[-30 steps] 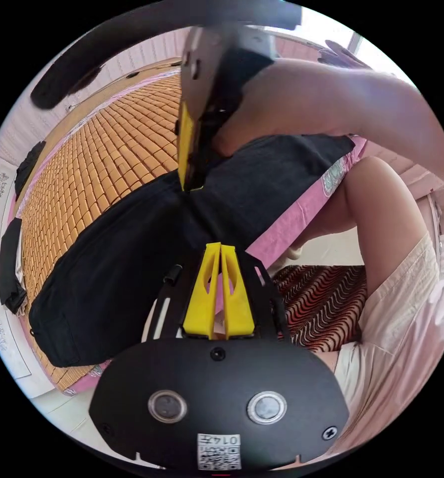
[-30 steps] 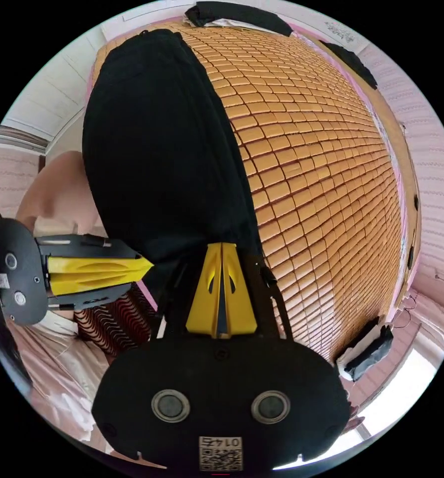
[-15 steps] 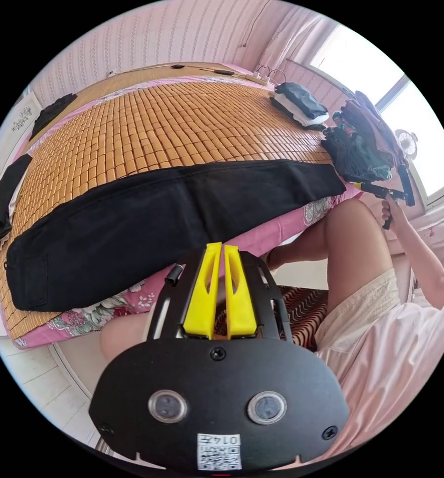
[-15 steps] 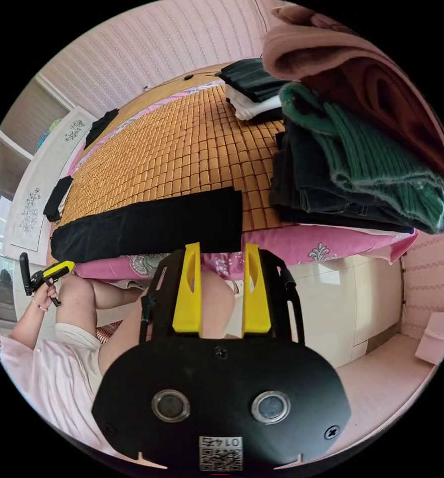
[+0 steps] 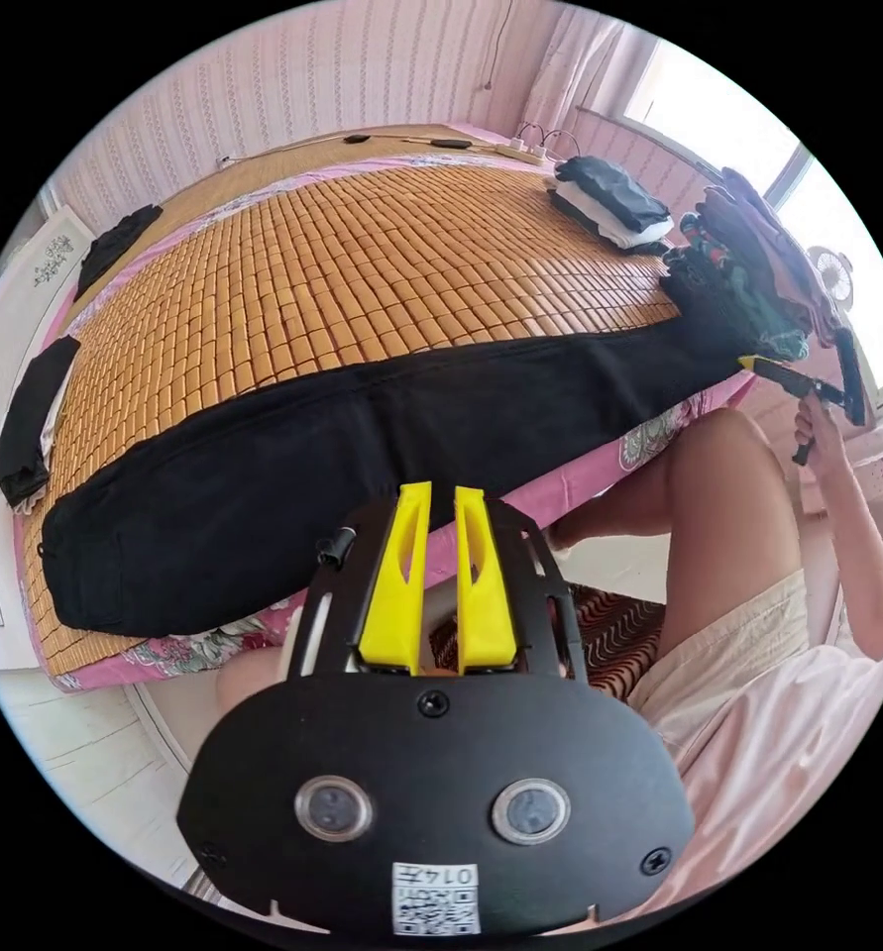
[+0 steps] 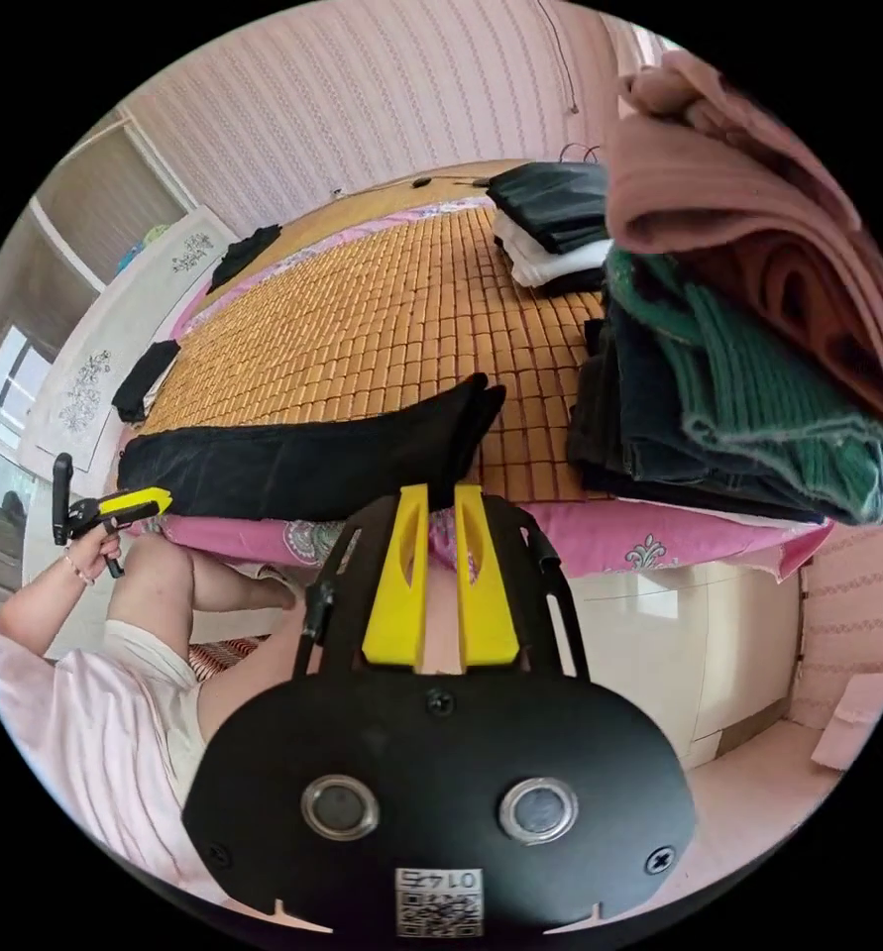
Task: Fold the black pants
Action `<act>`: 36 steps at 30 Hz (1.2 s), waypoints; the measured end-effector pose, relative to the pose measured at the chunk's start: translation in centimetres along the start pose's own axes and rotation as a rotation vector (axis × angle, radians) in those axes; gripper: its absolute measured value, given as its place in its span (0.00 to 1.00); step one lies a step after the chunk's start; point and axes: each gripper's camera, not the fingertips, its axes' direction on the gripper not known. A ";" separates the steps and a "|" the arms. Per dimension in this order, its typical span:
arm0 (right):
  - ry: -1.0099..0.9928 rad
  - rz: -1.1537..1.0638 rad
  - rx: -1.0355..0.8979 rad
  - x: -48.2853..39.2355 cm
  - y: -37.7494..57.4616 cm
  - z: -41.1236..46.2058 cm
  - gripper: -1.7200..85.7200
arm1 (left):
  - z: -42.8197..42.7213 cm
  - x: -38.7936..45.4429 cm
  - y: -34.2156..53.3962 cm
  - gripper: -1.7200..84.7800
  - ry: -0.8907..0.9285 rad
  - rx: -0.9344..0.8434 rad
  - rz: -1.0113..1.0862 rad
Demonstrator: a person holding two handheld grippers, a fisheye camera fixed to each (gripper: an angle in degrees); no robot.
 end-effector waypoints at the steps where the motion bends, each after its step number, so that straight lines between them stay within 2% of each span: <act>1: -0.002 -0.034 0.059 -0.6 -0.2 -2.6 0.07 | -0.1 -0.3 0.1 0.07 -0.002 0.002 -0.018; 7: 0.097 -0.156 0.355 -3.2 -1.8 -15.7 0.07 | -0.8 -2.3 0.8 0.05 0.026 0.030 -0.106; 12: 0.239 -0.110 0.535 -3.4 -3.3 -22.9 0.07 | -0.3 -3.5 2.5 0.02 0.047 0.070 -0.189; 16: 0.157 -0.158 0.594 -6.2 -4.5 -24.9 0.06 | 0.3 -4.7 3.5 0.01 -0.010 0.117 -0.302; 18: 0.135 -0.226 0.566 -9.1 -5.2 -23.8 0.06 | 2.7 -5.3 3.2 0.01 0.077 0.037 -0.303; 21: 0.031 -0.365 0.504 -15.3 -6.3 -20.6 0.06 | 3.4 -5.9 3.3 0.01 0.151 0.058 -0.304; 25: -0.262 -0.549 0.442 -26.6 -7.9 -14.7 0.07 | 1.4 -7.2 4.3 0.01 0.190 0.104 -0.334; 29: -0.638 -0.644 0.299 -40.0 -8.4 -4.5 0.09 | -4.8 -10.4 9.0 0.01 0.181 0.291 -0.424; 30: -0.662 -0.658 0.251 -41.9 -8.2 -2.4 0.09 | -6.2 -11.6 10.6 0.01 0.145 0.313 -0.461; 32: -0.510 -0.685 -0.001 -47.6 -7.2 6.9 0.09 | -7.8 -13.1 12.9 0.01 0.067 0.318 -0.500; 34: -0.408 -0.674 -0.178 -48.9 -6.0 12.4 0.08 | -8.4 -14.3 14.5 0.01 0.016 0.297 -0.526; 36: -0.408 -0.666 -0.256 -48.2 -4.7 15.2 0.07 | -8.5 -15.2 15.9 0.01 0.017 0.273 -0.540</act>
